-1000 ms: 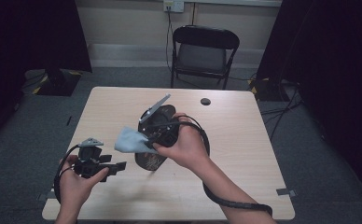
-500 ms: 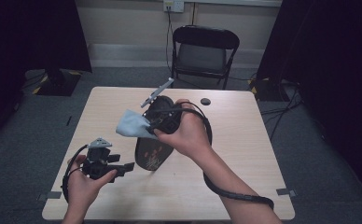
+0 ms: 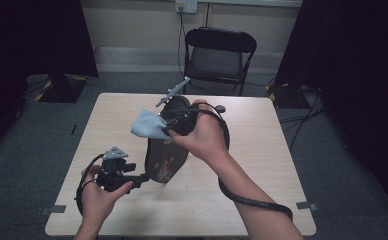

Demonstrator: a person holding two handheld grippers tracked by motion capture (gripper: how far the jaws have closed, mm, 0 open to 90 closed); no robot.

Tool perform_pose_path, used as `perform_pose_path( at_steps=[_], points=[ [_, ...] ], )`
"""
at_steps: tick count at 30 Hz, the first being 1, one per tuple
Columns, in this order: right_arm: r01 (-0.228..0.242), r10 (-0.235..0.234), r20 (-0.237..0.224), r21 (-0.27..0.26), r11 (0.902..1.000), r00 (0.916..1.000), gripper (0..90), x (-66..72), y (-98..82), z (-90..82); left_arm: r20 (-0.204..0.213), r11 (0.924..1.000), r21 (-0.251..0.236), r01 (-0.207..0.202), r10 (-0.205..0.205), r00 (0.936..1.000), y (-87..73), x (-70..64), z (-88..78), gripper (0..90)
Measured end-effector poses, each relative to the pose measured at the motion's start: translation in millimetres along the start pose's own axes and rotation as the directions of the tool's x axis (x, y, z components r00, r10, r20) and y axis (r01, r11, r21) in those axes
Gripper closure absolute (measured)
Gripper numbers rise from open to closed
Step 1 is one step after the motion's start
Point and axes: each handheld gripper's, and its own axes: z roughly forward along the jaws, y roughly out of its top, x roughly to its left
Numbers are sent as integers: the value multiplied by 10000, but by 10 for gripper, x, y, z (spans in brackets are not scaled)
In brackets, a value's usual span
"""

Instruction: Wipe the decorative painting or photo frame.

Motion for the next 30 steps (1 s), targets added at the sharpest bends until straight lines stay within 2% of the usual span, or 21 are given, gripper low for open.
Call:
perform_pose_path(
  at_steps=[8,14,15,17,21,30],
  points=[
    [-40,40,59,-63,10000,10000,821,-8,-20,-1,-120,9997,-74,-246,245,9996,11,-49,81,424],
    [-28,29,75,-94,10000,10000,821,-2,-26,6,-176,9993,53,-375,376,9991,16,-55,118,560],
    [-37,38,76,-98,9999,10000,821,-3,-26,6,-202,9996,-38,-285,285,9994,16,-64,128,573],
    [-59,60,74,-107,9999,10000,821,-4,-29,9,-193,9987,34,-503,503,9985,21,-67,129,606],
    [-30,31,82,-139,9999,10000,821,4,-36,24,-186,9979,142,-632,634,9978,32,-92,120,778],
    [-150,154,193,-212,9997,9997,822,-20,-32,8,26,9966,435,-696,695,9976,25,-76,90,790]
  ],
)
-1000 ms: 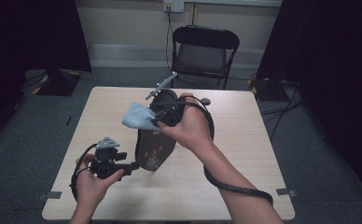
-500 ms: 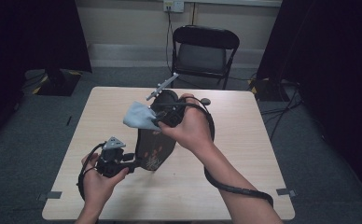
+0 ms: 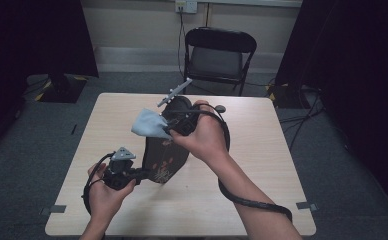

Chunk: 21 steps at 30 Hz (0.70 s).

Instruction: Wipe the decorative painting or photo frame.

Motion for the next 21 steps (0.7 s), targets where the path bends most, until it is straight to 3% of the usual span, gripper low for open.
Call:
perform_pose_path(
  at_steps=[14,21],
  points=[
    [-575,576,477,-38,9983,9972,823,-172,-71,5,146,9997,207,-157,154,9998,-22,6,-59,790],
    [-712,706,1177,5,9975,9905,823,-288,-165,24,94,9997,218,-85,83,9999,-33,11,-64,791]
  ],
)
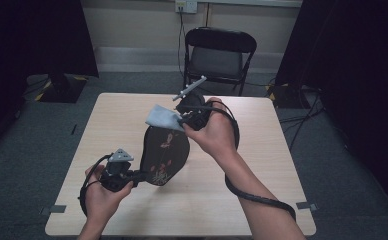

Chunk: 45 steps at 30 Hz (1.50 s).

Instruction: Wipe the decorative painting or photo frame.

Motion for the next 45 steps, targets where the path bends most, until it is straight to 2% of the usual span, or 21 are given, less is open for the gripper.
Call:
perform_pose_path(
  at_steps=[11,16,21,27,35,45],
  points=[
    [-630,615,456,336,9974,9971,823,-251,-237,150,14,10000,64,-56,56,10000,-4,7,-9,790],
    [-970,951,427,462,9942,9946,822,-322,-367,230,8,9999,78,-72,72,10000,-4,3,-10,790],
    [-1100,1076,478,523,9926,9931,823,-372,-462,302,-2,10000,30,-38,38,10000,-8,2,-9,790],
    [-1263,1235,478,620,9901,9912,823,-405,-576,426,-15,10000,-2,-27,27,10000,-11,9,-11,790],
    [-1482,1463,254,1072,9831,9889,823,-433,-816,659,12,10000,-10,78,-78,10000,-8,19,-9,789],
    [-1595,1622,-44,1574,9746,9868,823,-372,-1068,884,53,10000,48,22,-22,10000,-6,20,-10,788]
  ],
)
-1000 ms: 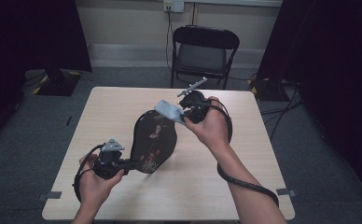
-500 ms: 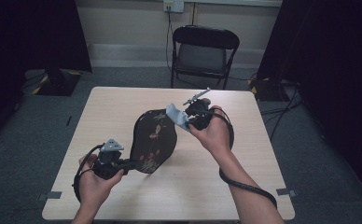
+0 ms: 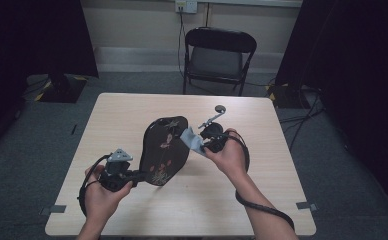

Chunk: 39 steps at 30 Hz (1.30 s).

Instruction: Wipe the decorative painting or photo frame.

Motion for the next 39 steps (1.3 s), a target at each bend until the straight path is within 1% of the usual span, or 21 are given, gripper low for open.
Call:
perform_pose_path(
  at_steps=[5,7,11,18,19,24,26,30,32,39],
  points=[
    [-59,63,-168,215,9998,9998,822,19,-81,135,-15,10000,-82,21,-21,10000,-7,-9,4,788],
    [-154,162,-251,322,9994,9996,823,30,-117,202,-1,10000,-50,-14,14,10000,-8,-8,1,788],
    [-93,110,-368,461,9989,9993,822,48,-164,277,4,10000,-66,-17,17,10000,-9,-7,2,788],
    [-48,79,-430,715,9974,9990,822,52,-239,360,-4,10000,-54,-1,1,10000,-8,-4,0,788],
    [-43,78,-461,755,9971,9989,822,49,-253,371,-18,10000,-50,-68,68,10000,-8,-3,-1,788],
    [-98,158,-583,1017,9948,9982,823,54,-359,452,-53,10000,-71,-39,39,10000,-13,-10,-3,787],
    [-48,122,-638,1157,9933,9979,822,63,-403,482,-64,10000,-99,11,-11,10000,-16,-20,-1,787],
    [50,53,-762,1339,9910,9971,822,81,-485,532,-51,10000,-37,-19,19,10000,-15,-23,-7,786],
    [104,14,-809,1450,9894,9967,822,94,-518,546,-78,10000,-48,-8,8,10000,-14,-29,-5,786],
    [280,-150,-850,1542,9876,9963,821,138,-577,544,-99,10000,-33,-13,13,10000,-14,-41,-5,786]
  ],
)
